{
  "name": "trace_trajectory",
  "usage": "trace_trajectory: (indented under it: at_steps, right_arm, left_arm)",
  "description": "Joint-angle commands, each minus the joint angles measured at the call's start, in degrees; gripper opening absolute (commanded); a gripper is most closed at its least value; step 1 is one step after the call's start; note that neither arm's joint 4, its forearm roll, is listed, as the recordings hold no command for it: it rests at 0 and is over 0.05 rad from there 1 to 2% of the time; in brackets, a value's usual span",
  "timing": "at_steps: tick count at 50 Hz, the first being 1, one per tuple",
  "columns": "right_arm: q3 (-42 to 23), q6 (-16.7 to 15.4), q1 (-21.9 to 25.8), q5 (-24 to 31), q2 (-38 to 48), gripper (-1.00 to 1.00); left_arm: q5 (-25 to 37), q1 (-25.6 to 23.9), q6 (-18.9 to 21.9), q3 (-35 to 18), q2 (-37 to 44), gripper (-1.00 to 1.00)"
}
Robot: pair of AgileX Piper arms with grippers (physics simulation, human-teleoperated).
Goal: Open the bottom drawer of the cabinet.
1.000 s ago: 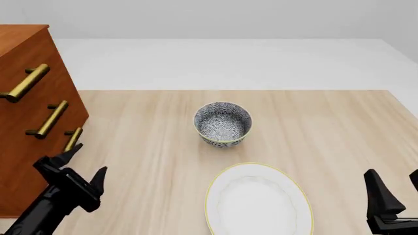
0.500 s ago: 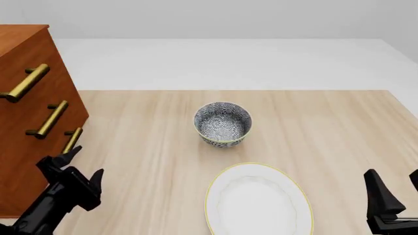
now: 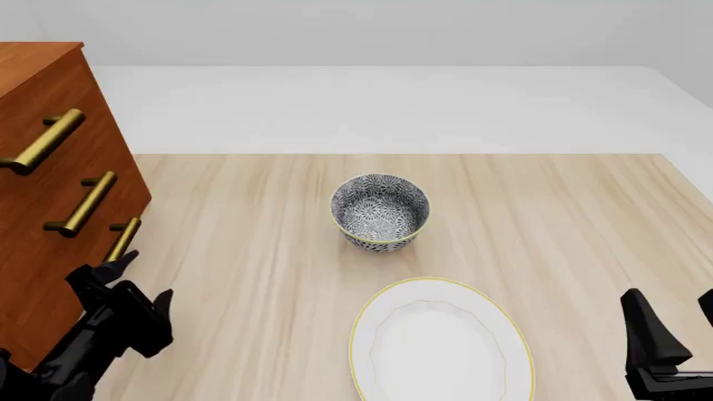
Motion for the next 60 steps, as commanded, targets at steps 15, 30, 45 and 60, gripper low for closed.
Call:
trace_trajectory:
  at_steps: [15,30,45,60]
  right_arm:
    - [0.0,0.0,0.0,0.0,0.0,1.0]
    - [0.0,0.0,0.0,0.0,0.0,1.0]
    - [0.0,0.0,0.0,0.0,0.0,1.0]
    - [0.0,0.0,0.0,0.0,0.0,1.0]
  left_arm:
    - [0.0,3.9,1.0,-1.2,3.0,1.0]
    - [0.0,5.1,1.4,-2.5,5.3,1.0]
    - [0.0,6.3,1.7,-4.1,7.5,1.0]
    - [0.0,8.3,2.0,-5.0,9.0,1.0]
